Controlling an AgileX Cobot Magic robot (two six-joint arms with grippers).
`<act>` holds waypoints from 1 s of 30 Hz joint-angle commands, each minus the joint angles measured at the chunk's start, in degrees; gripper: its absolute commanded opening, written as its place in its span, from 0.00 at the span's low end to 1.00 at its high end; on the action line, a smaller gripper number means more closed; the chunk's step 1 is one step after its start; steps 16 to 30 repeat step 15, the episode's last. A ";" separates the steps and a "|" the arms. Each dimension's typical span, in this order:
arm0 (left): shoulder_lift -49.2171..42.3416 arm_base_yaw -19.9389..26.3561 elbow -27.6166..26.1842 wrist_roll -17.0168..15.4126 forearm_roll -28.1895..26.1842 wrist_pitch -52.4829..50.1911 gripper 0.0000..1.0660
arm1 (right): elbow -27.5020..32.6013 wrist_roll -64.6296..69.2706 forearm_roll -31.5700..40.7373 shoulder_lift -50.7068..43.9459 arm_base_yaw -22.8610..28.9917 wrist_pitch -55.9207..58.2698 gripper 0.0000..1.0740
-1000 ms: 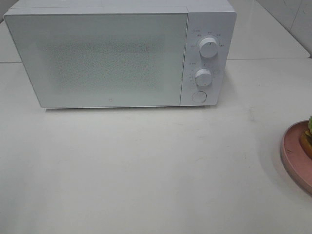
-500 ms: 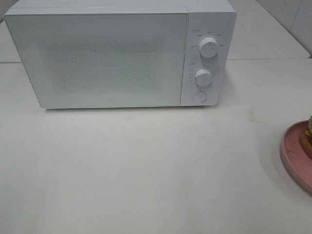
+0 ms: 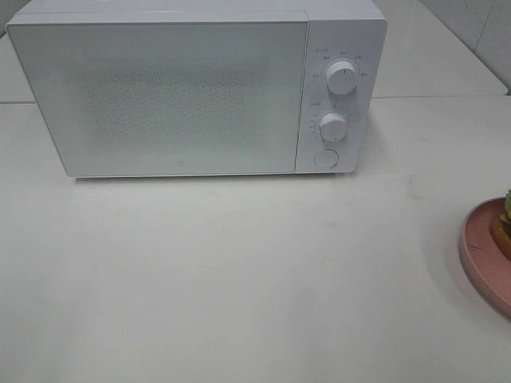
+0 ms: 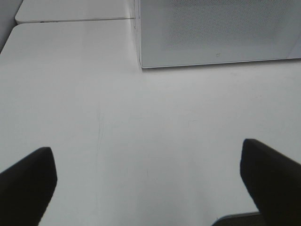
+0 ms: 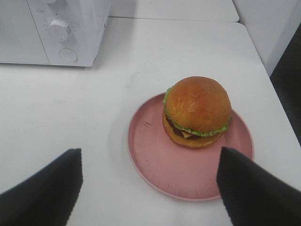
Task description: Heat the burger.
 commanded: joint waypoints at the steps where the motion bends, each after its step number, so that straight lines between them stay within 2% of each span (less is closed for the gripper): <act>1: -1.32 0.17 0.23 -0.11 -0.29 -0.74 0.93 | 0.06 -0.40 -0.23 -1.32 -0.34 -0.40 0.71; 30: -1.32 0.17 0.23 -0.11 -0.29 -0.74 0.93 | 0.06 -0.40 -0.23 -1.32 -0.34 -0.40 0.71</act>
